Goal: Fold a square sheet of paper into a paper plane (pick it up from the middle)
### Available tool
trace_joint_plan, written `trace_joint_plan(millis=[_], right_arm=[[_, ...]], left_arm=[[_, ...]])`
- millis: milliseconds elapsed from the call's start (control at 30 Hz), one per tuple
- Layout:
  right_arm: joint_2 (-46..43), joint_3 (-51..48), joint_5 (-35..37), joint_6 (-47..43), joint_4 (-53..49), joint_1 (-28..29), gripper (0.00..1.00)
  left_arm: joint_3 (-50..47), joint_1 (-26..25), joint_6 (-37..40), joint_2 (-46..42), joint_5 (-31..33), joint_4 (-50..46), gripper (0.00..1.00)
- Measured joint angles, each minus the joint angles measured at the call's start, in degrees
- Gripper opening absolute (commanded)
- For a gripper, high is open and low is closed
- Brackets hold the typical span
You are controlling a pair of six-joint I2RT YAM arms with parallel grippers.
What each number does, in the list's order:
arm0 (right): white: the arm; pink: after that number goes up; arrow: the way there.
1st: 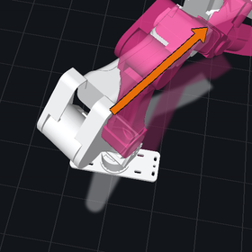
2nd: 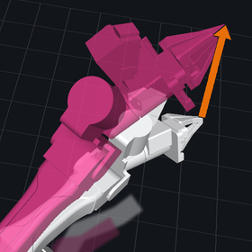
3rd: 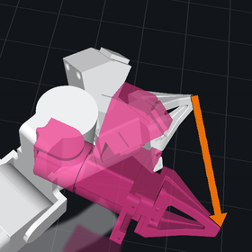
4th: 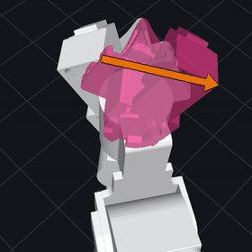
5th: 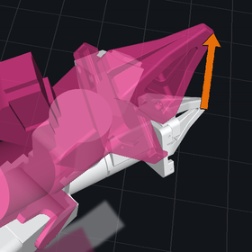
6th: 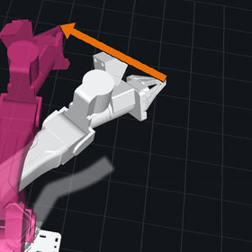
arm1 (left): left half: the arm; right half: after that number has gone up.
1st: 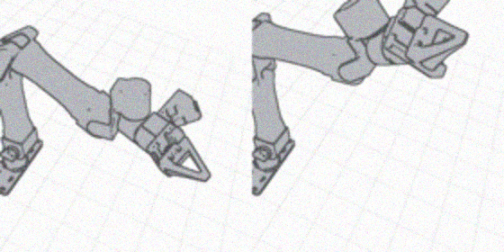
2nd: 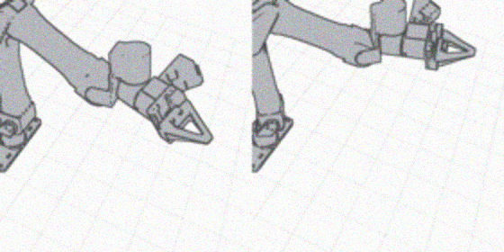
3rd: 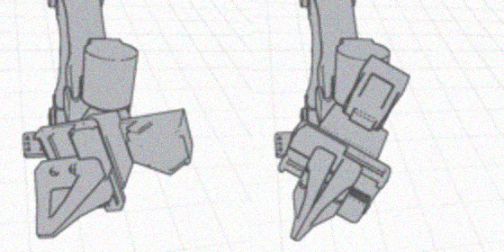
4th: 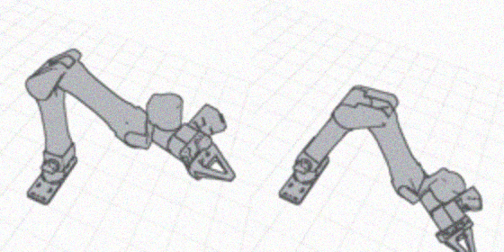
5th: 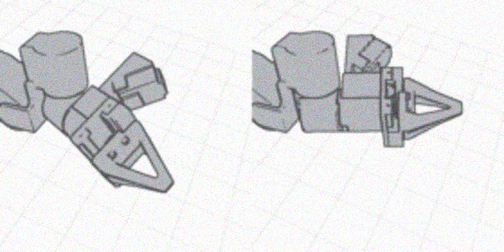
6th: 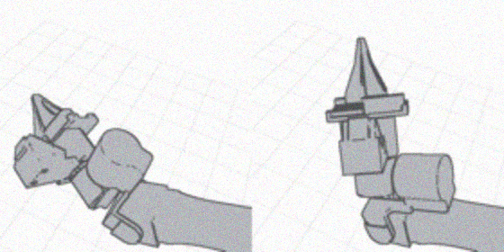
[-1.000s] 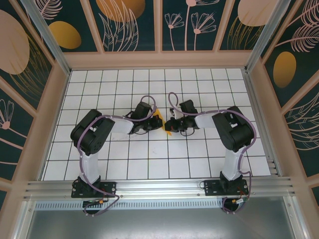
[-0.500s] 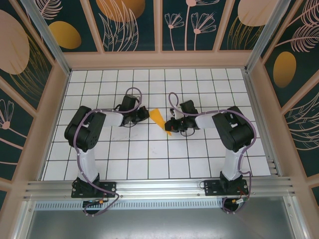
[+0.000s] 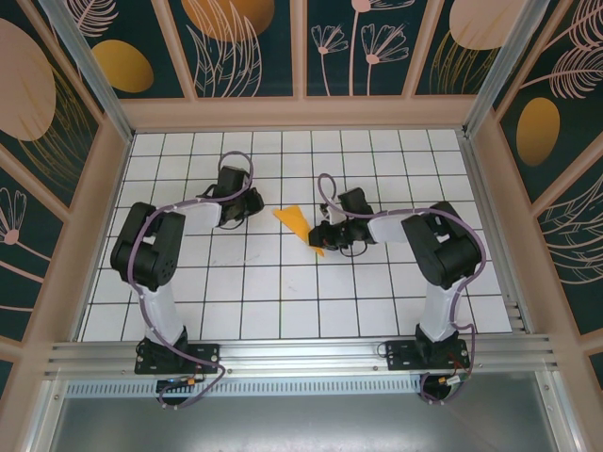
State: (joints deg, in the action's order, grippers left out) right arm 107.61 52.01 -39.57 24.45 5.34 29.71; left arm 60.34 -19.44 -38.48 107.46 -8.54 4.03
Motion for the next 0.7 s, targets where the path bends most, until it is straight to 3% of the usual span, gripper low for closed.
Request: trace_joint_plan(millis=[200, 500, 700], right_arm=[[-6.84, 0.0, 4.24, -0.04, -3.67, 0.35, 0.58], [-17.55, -2.29, 14.53, -0.02, -1.64, -5.51, 0.75], [-18.97, -7.32, 20.02, 1.4, -0.37, -10.29, 0.84]], left_arm=[[-0.13, -2.1, -2.01, -6.08, 2.23, -2.84, 0.33], [1.16, -10.54, -6.38, -6.75, 5.11, -8.24, 0.46], [6.29, -16.33, -10.01, -4.11, 9.92, -12.46, 0.66]])
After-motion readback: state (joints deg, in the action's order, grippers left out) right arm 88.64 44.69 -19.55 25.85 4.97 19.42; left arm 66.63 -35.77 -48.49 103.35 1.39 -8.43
